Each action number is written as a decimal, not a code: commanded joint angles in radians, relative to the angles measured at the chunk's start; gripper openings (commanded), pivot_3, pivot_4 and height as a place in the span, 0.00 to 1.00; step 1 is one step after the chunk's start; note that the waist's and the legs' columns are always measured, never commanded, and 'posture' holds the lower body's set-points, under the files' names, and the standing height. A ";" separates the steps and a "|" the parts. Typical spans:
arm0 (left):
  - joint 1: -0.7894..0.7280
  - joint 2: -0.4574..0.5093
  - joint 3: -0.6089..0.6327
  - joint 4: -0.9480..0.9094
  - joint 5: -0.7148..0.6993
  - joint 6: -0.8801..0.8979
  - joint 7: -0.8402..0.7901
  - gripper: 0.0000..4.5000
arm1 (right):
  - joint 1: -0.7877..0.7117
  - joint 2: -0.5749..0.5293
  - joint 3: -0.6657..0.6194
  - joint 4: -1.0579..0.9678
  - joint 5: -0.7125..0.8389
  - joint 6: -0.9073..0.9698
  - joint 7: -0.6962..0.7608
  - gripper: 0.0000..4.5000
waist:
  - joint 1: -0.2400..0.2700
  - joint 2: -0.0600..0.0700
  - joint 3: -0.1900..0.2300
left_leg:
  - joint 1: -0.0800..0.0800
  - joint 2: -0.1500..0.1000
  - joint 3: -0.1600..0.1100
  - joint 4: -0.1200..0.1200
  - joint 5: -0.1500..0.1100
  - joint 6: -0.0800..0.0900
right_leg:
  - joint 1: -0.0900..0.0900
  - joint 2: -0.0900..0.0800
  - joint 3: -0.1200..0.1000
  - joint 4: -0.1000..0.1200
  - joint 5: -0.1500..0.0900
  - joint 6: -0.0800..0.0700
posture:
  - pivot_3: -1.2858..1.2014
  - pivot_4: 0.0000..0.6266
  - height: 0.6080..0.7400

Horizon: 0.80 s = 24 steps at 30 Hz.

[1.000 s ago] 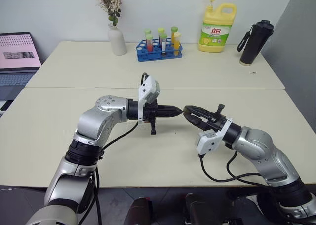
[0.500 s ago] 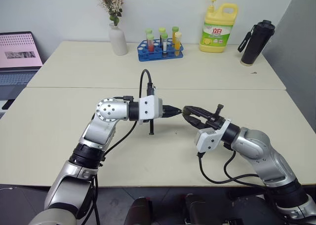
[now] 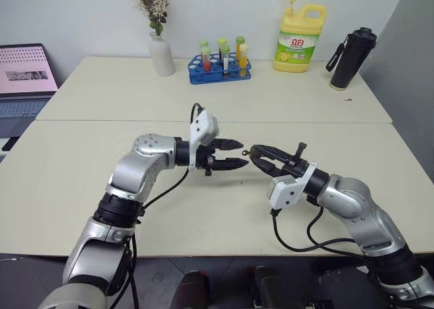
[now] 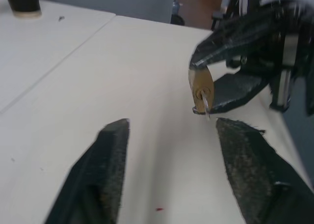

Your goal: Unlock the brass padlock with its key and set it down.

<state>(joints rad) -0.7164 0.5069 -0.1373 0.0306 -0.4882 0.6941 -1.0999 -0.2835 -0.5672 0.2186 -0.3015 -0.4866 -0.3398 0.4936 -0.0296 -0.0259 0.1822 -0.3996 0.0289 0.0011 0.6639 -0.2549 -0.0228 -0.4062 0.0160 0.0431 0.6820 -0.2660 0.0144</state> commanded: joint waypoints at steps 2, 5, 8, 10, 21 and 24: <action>-0.042 -0.021 0.055 -0.068 -0.075 0.126 0.066 0.84 | -0.012 0.003 -0.010 -0.036 0.022 -0.015 -0.004 0.21 | 0.001 0.000 0.000 | 0.000 0.000 0.000 0.000 0.000 0.000 | 0.000 0.000 0.000 0.000 0.000 0.000 | 0.52 0.24 1.00; -0.053 -0.037 0.059 -0.087 -0.098 0.177 0.099 0.84 | -0.014 0.005 -0.005 -0.036 0.021 -0.016 -0.003 0.21 | 0.001 0.000 0.000 | 0.000 0.000 0.000 0.000 0.000 0.000 | 0.000 -0.001 0.001 0.000 0.000 0.000 | 0.52 0.24 1.00; -0.053 -0.038 0.053 -0.115 -0.123 0.215 0.104 0.84 | -0.015 0.005 -0.004 -0.036 0.021 -0.018 -0.001 0.21 | 0.001 0.000 0.000 | 0.000 0.000 0.000 0.000 0.000 0.000 | 0.000 -0.001 0.001 0.000 0.000 -0.001 | 0.52 0.24 1.00; -0.047 -0.036 0.037 -0.119 -0.107 0.202 0.111 0.84 | -0.016 0.007 -0.003 -0.036 0.020 -0.017 -0.002 0.21 | 0.001 0.000 0.000 | 0.000 0.000 0.000 0.000 0.000 0.000 | 0.000 -0.001 0.001 0.000 0.001 -0.001 | 0.52 0.24 1.00; -0.045 -0.052 0.008 -0.125 -0.101 0.197 0.131 0.80 | -0.015 0.008 -0.005 -0.050 0.021 -0.018 0.007 0.21 | 0.001 0.000 0.000 | 0.000 0.000 0.000 0.000 0.000 0.000 | 0.000 -0.001 0.002 0.000 0.001 -0.001 | 0.52 0.24 1.00; -0.049 -0.052 0.002 -0.120 -0.101 0.200 0.125 0.64 | -0.016 0.007 -0.004 -0.054 0.022 -0.018 0.009 0.21 | 0.001 0.000 0.000 | 0.000 0.000 0.000 0.000 0.000 0.000 | 0.000 -0.001 0.002 0.000 0.001 -0.001 | 0.52 0.24 1.00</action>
<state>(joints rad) -0.7462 0.4549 -0.1339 -0.0689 -0.5808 0.8959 -0.9706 -0.2868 -0.5599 0.2218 -0.3095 -0.4868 -0.3441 0.5020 -0.0287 -0.0259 0.1822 -0.3995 0.0288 0.0008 0.6641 -0.2547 -0.0232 -0.4062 0.0153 0.0449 0.6822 -0.2654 0.0133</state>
